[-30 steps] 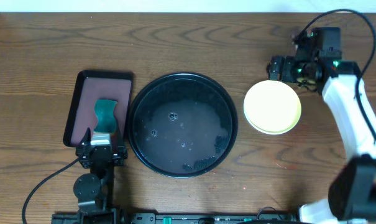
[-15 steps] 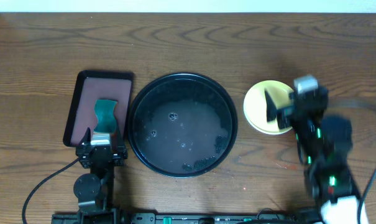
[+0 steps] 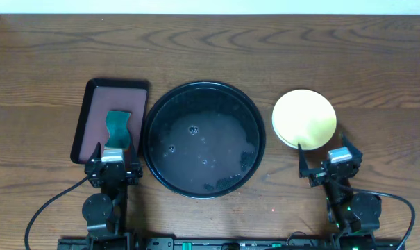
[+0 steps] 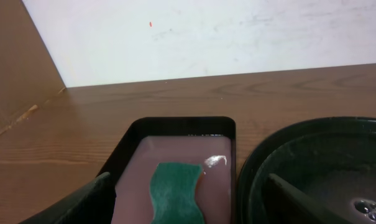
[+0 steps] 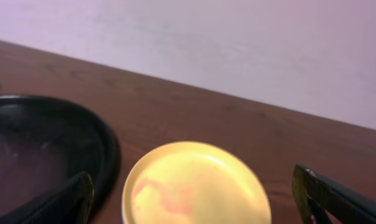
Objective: Clean dirty plates on tray and stack at the side
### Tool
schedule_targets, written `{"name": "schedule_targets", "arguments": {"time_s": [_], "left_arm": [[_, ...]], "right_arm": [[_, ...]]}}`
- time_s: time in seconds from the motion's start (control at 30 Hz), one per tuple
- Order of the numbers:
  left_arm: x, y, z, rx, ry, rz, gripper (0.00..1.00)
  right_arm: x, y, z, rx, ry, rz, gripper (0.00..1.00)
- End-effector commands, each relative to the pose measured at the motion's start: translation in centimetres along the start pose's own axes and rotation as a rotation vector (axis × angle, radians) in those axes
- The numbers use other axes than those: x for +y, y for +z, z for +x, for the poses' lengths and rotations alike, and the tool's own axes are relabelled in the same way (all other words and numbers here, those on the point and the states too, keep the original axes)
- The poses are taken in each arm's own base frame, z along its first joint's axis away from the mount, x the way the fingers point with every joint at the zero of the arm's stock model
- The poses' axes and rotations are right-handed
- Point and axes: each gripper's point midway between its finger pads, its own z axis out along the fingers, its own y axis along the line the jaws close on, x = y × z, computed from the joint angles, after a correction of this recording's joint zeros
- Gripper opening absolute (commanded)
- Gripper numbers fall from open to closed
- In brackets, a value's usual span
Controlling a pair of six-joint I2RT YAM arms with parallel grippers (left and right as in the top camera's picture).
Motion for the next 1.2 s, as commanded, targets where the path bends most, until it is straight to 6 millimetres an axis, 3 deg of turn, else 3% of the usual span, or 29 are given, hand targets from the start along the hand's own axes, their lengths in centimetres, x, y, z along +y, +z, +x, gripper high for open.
{"name": "schedule_targets", "arguments": {"time_s": [0.0, 0.07, 0.13, 1.17], "left_arm": [[-0.3, 0.2, 1.6, 0.036, 0.012, 0.01, 0.76], [-0.3, 0.2, 1.6, 0.035, 0.012, 0.01, 0.76], [-0.3, 0.2, 1.6, 0.035, 0.012, 0.01, 0.76], [-0.3, 0.2, 1.6, 0.036, 0.012, 0.011, 0.76]], "right_arm": [[0.7, -0.3, -0.1, -0.011, -0.007, -0.037, 0.99], [1.0, -0.6, 0.6, 0.014, 0.006, -0.054, 0.99], [0.9, -0.8, -0.5, -0.032, 0.039, -0.045, 0.99], [1.0, -0.8, -0.3, -0.023, 0.054, -0.051, 0.99]]}}
